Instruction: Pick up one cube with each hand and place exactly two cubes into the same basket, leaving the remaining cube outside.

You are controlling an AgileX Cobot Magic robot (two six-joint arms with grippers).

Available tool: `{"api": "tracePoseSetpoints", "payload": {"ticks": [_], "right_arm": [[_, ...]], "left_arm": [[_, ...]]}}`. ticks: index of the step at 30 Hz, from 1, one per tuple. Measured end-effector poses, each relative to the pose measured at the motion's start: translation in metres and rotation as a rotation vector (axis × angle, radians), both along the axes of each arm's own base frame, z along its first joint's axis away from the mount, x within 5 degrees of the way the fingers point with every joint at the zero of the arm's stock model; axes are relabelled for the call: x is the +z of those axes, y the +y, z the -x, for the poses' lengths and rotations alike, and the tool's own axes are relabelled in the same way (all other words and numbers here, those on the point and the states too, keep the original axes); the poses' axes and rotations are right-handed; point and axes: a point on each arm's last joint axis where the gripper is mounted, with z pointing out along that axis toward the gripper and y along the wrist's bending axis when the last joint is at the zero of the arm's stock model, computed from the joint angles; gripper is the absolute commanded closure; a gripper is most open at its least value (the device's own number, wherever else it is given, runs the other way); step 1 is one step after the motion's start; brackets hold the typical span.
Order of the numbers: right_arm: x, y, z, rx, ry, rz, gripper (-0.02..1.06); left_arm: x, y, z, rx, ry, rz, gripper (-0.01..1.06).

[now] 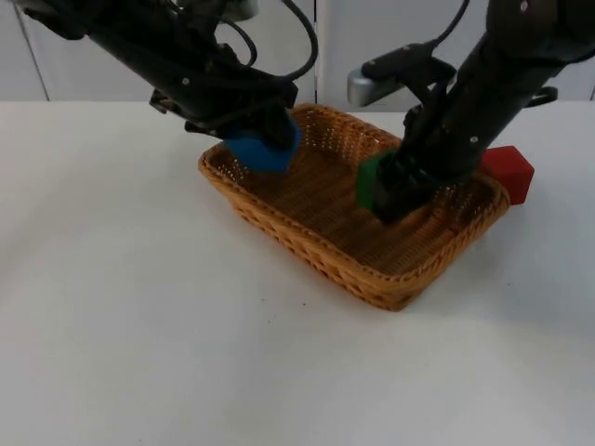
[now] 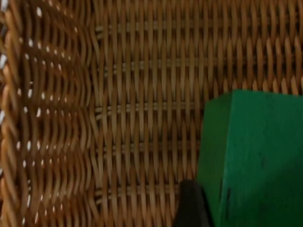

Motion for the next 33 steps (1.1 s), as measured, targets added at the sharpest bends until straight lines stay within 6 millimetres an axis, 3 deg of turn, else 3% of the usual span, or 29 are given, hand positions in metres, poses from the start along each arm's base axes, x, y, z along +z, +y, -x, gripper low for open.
{"api": "tracePoseSetpoints", "payload": {"ticks": [12, 23, 26, 30, 33], "right_arm": [[-0.006, 0.001, -0.002, 0.033, -0.020, 0.011, 1.05], [-0.005, 0.001, -0.003, 0.035, -0.025, 0.010, 1.04], [-0.005, 0.001, -0.003, 0.037, -0.028, 0.010, 0.97], [-0.006, 0.001, -0.001, 0.040, -0.011, 0.016, 0.84], [-0.006, 0.001, -0.001, 0.041, -0.005, 0.018, 0.61]], "left_arm": [[-0.041, -0.010, 0.001, -0.024, 0.062, 0.002, 1.05], [-0.038, -0.011, -0.001, -0.012, 0.059, 0.019, 1.05], [-0.038, -0.011, -0.001, -0.013, 0.061, 0.021, 1.03], [-0.038, -0.011, -0.001, -0.013, 0.061, 0.021, 0.86], [-0.038, -0.011, -0.001, -0.013, 0.062, 0.023, 0.54]]}}
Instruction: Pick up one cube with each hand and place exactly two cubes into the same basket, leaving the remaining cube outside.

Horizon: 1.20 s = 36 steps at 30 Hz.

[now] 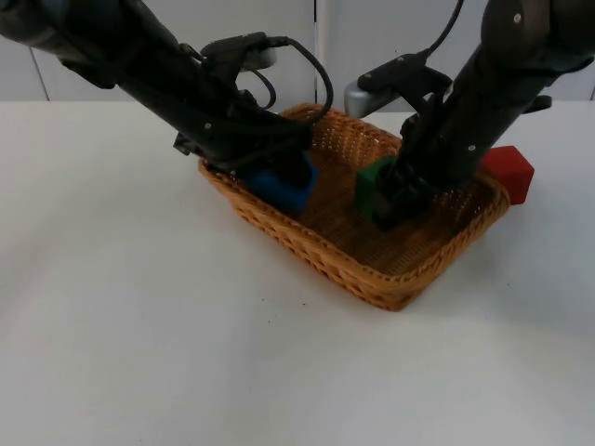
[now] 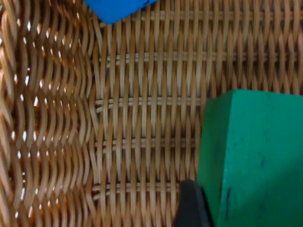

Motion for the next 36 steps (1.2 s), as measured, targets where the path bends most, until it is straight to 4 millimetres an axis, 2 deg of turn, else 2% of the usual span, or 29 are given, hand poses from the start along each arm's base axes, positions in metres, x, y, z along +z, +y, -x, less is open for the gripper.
{"api": "tracePoseSetpoints", "payload": {"ticks": [1, 2, 4, 6, 10, 14, 15, 19, 20, 24, 26, 27, 29, 31, 32, 36], "right_arm": [[0.000, 0.000, 0.000, 0.000, 0.000, 0.000, 0.58], [0.000, 0.000, 0.000, 0.000, 0.000, 0.000, 0.58], [0.000, 0.000, 0.000, 0.000, 0.000, 0.000, 0.43], [0.000, 0.000, 0.000, 0.000, 0.000, 0.000, 0.34], [0.003, 0.000, 0.000, 0.000, -0.006, -0.003, 0.31], [0.028, 0.000, 0.001, -0.001, -0.054, -0.029, 0.31], [0.028, 0.000, 0.001, -0.001, -0.054, -0.029, 0.31], [0.066, -0.003, 0.006, 0.001, -0.118, -0.063, 0.31], [0.066, -0.003, 0.006, 0.001, -0.118, -0.063, 0.31], [0.103, -0.007, 0.017, 0.006, -0.152, -0.088, 0.31], [0.122, -0.010, 0.023, -0.010, -0.165, -0.110, 0.31], [0.122, -0.010, 0.023, -0.010, -0.165, -0.110, 0.31], [0.142, -0.013, 0.029, -0.028, -0.190, -0.138, 0.31], [0.163, -0.018, 0.038, -0.039, -0.213, -0.163, 0.31], [0.163, -0.018, 0.038, -0.039, -0.213, -0.163, 0.31], [0.193, -0.025, 0.054, -0.045, -0.236, -0.190, 0.31]], "left_arm": [[0.000, 0.000, 0.000, 0.000, 0.000, 0.000, 0.45], [0.000, 0.000, 0.000, -0.001, 0.002, 0.001, 0.45], [0.000, -0.001, 0.001, 0.001, 0.018, 0.010, 0.33], [0.000, -0.001, 0.002, 0.001, 0.026, 0.014, 0.27], [0.005, -0.002, 0.003, -0.005, 0.032, 0.026, 0.27], [0.025, -0.002, 0.004, -0.010, 0.002, 0.042, 0.27], [0.025, -0.002, 0.004, -0.010, 0.002, 0.042, 0.27], [0.066, -0.002, 0.009, -0.032, -0.064, 0.065, 0.27], [0.066, -0.002, 0.009, -0.032, -0.064, 0.065, 0.27], [0.105, 0.000, 0.018, -0.071, -0.132, 0.064, 0.27], [0.131, 0.002, 0.026, -0.092, -0.176, 0.065, 0.27], [0.131, 0.002, 0.026, -0.092, -0.176, 0.065, 0.27], [0.161, 0.005, 0.036, -0.112, -0.231, 0.067, 0.27], [0.181, 0.007, 0.045, -0.118, -0.263, 0.071, 0.27], [0.181, 0.007, 0.045, -0.118, -0.263, 0.071, 0.27], [0.214, 0.013, 0.062, -0.111, -0.303, 0.080, 0.27]]}}
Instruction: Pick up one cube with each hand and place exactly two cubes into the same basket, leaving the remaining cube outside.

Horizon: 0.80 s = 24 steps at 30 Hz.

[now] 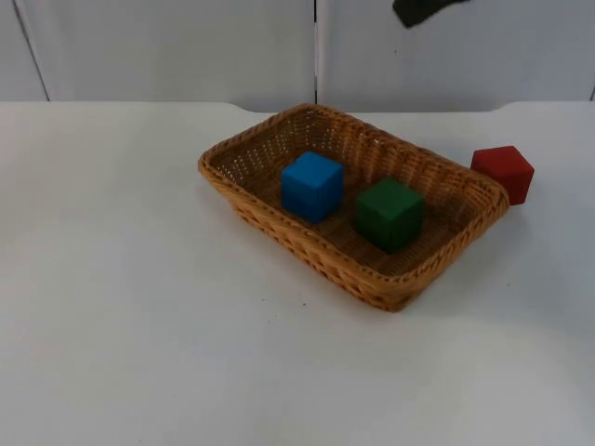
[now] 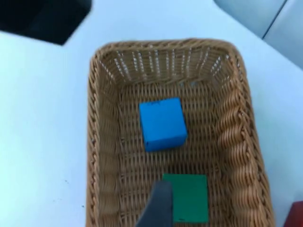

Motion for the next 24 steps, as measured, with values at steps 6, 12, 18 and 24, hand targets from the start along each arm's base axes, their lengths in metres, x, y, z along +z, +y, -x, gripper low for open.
{"api": "tracePoseSetpoints", "payload": {"ticks": [6, 12, 18, 24], "right_arm": [[0.025, -0.009, 0.018, -0.013, -0.035, -0.035, 0.31], [0.036, -0.019, 0.038, -0.017, -0.043, -0.048, 0.31], [0.037, -0.028, 0.056, -0.027, -0.051, -0.061, 0.31], [0.036, -0.034, 0.067, -0.031, -0.057, -0.066, 0.31]], "left_arm": [[0.026, 0.004, 0.017, -0.014, -0.024, 0.016, 0.27], [0.045, 0.007, 0.033, -0.045, -0.043, 0.013, 0.27], [0.046, 0.012, 0.051, -0.042, -0.037, 0.007, 0.27], [0.042, 0.018, 0.064, -0.031, -0.038, -0.008, 0.27]]}}
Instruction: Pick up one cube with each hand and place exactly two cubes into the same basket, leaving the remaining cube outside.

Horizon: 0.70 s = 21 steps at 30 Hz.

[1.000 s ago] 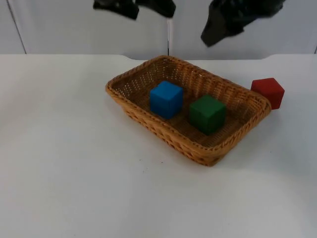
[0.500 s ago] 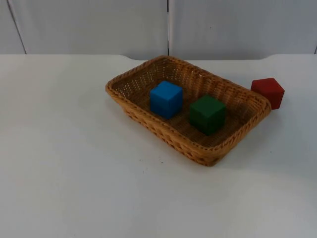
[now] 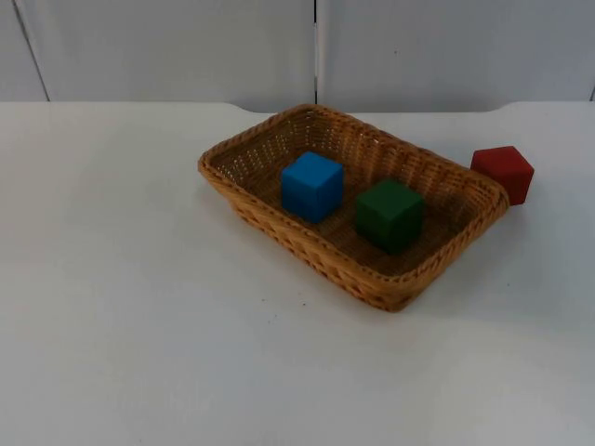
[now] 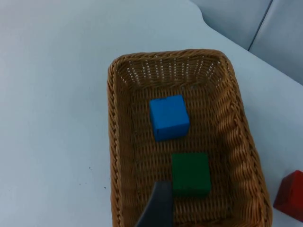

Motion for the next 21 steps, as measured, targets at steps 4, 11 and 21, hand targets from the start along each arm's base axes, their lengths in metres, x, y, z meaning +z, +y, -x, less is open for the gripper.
{"api": "tracePoseSetpoints", "payload": {"ticks": [4, 11, 21], "right_arm": [[-0.004, -0.005, 0.010, -0.003, 0.012, -0.009, 0.31], [-0.011, -0.014, 0.028, -0.010, 0.010, -0.014, 0.31], [-0.014, -0.029, 0.058, -0.015, -0.007, -0.024, 0.31]], "left_arm": [[-0.003, 0.006, 0.015, 0.007, -0.006, -0.031, 0.27], [-0.003, 0.017, 0.041, 0.020, -0.033, -0.057, 0.27], [-0.005, 0.030, 0.078, 0.050, -0.072, -0.053, 0.27]]}}
